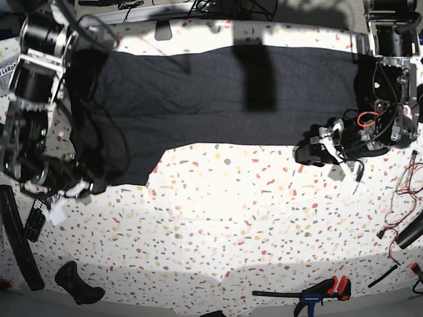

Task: Fold the T-shirt properly
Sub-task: 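Open both grippers and move the left gripper to the shirt's end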

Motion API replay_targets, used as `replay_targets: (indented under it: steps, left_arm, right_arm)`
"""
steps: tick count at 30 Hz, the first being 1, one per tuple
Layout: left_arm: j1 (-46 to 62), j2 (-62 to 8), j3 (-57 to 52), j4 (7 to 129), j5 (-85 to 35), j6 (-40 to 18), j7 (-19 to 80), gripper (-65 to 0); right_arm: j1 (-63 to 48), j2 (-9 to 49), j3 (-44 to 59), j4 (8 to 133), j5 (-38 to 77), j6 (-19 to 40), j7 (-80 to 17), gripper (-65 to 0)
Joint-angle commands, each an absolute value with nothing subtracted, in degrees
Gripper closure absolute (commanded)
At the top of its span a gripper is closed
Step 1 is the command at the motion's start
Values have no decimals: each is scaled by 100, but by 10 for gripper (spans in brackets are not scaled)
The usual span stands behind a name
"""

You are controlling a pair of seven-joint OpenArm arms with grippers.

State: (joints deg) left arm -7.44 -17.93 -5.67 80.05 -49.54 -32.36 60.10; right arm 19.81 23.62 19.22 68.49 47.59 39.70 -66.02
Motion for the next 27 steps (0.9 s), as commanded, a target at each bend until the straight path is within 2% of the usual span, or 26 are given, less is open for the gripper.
replay_targets:
  steps: [1, 5, 15, 21, 27]
  left_arm:
    - [-858, -1868, -604, 8114, -5083, -3280, 5909, -254]
    - [-932, -2128, -604, 8117, -5081, -3649, 5651, -254]
    - [-1157, -2851, -604, 8117, -5105, -3625, 5605, -254]
    - [-1157, -2862, -604, 8117, -5105, -3623, 5610, -254]
    - [-1157, -2862, -604, 8117, -5103, -3623, 5612, -254]
  right_arm:
    - [1922, 2458, 1946, 7131, 5000, 4000, -6563, 0]
    - [913, 2460, 1946, 8202, 5304, 4000, -6563, 0]
    - [-2016, 2462, 1949, 11144, 5301, 4000, -6914, 0]
    - [-3175, 2510, 1949, 11496, 4731, 4000, -6967, 0]
    - [-3846, 2950, 1951, 11496, 3988, 4000, -6866, 0]
